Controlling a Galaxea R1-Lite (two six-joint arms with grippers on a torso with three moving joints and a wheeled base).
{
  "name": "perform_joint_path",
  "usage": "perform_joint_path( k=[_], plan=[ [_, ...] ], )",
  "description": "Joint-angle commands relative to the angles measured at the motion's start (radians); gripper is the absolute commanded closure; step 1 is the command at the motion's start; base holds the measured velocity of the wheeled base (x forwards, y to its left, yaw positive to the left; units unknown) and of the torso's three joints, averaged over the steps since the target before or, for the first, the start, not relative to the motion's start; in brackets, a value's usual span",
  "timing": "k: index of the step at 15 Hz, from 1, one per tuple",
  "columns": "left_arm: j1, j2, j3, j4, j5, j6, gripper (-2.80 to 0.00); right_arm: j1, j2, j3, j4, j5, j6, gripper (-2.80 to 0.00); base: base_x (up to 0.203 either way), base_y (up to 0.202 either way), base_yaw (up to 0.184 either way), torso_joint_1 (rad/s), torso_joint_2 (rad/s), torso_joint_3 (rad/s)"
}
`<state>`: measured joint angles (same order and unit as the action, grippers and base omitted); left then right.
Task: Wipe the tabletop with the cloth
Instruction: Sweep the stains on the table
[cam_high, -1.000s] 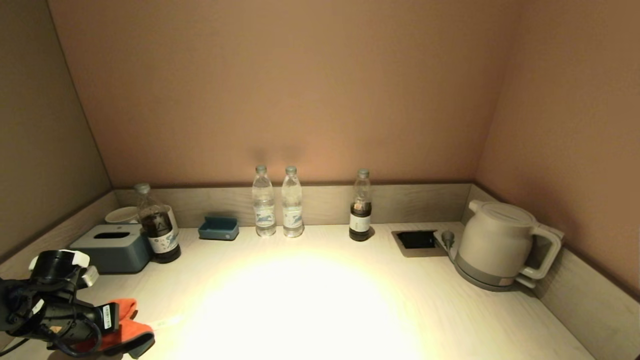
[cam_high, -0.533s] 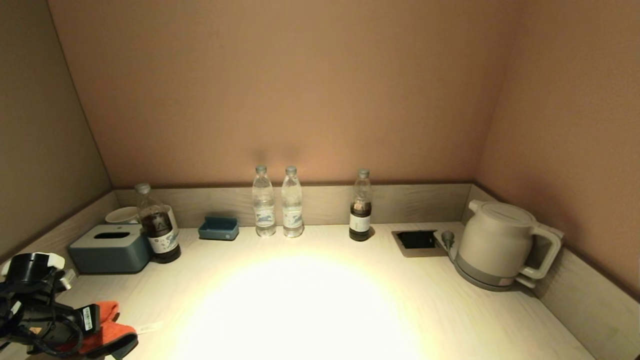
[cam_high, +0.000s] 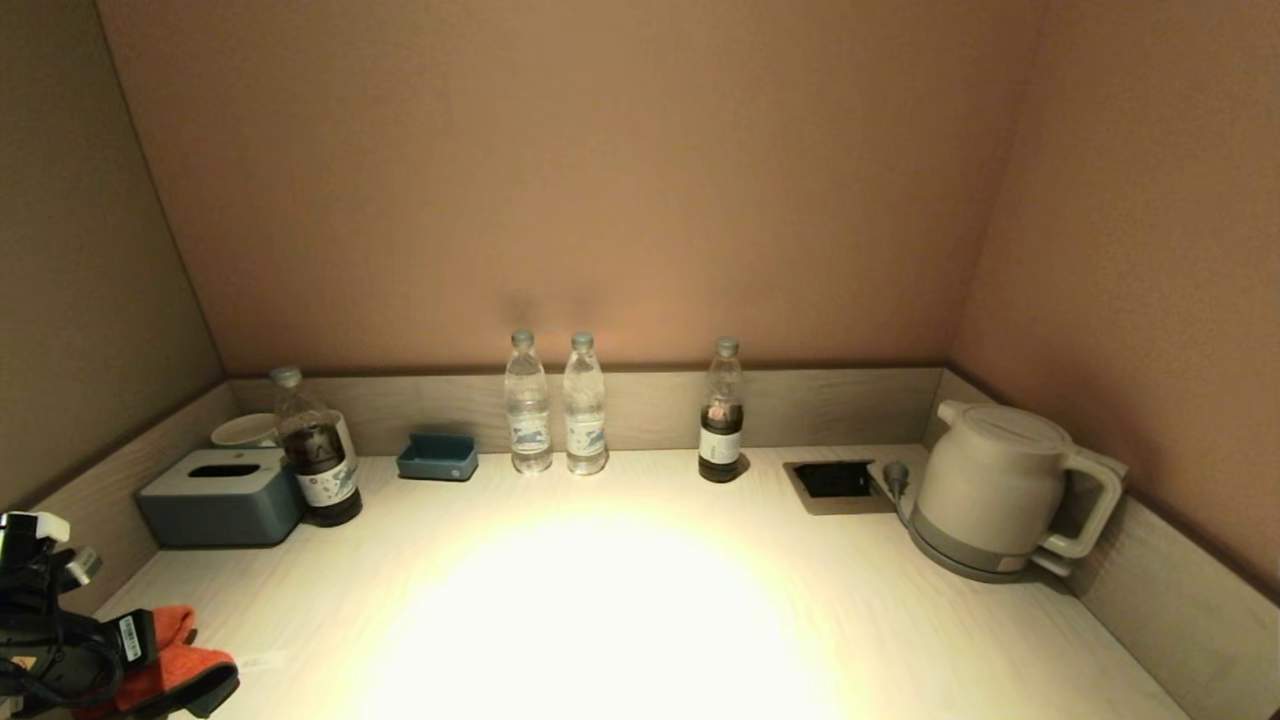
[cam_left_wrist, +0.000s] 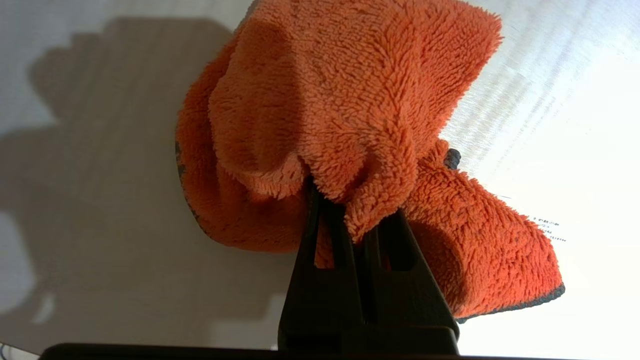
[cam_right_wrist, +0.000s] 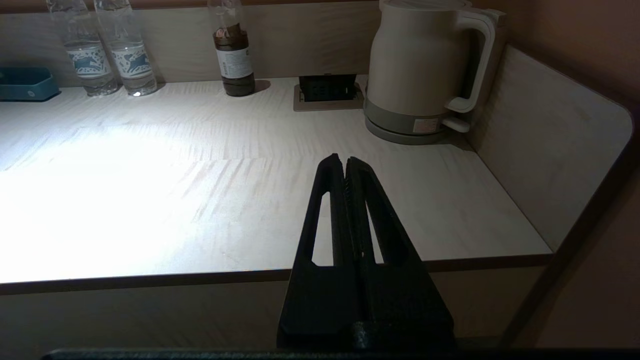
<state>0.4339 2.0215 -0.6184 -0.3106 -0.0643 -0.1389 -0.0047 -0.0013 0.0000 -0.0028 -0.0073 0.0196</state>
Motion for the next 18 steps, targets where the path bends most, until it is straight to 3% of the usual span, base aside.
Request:
perform_joint_path(
  k=[1,10,18],
  plan=[
    [0.027,0.005,0.012,-0.001,-0.012,-0.004,0.0,0.0,0.001,0.0,0.0,0.0,0.0,0.0,0.0,0.0,0.0,0.0,0.0,0.0],
    [0.069,-0.024,0.073,-0.002,-0.083,-0.002,0.0,0.0,0.001,0.0,0.0,0.0,0.0,0.0,0.0,0.0,0.0,0.0,0.0,0.0],
    [0.016,-0.083,0.111,0.001,-0.109,-0.006,0.0,0.0,0.001,0.0,0.0,0.0,0.0,0.0,0.0,0.0,0.0,0.0,0.0,0.0]
  ],
)
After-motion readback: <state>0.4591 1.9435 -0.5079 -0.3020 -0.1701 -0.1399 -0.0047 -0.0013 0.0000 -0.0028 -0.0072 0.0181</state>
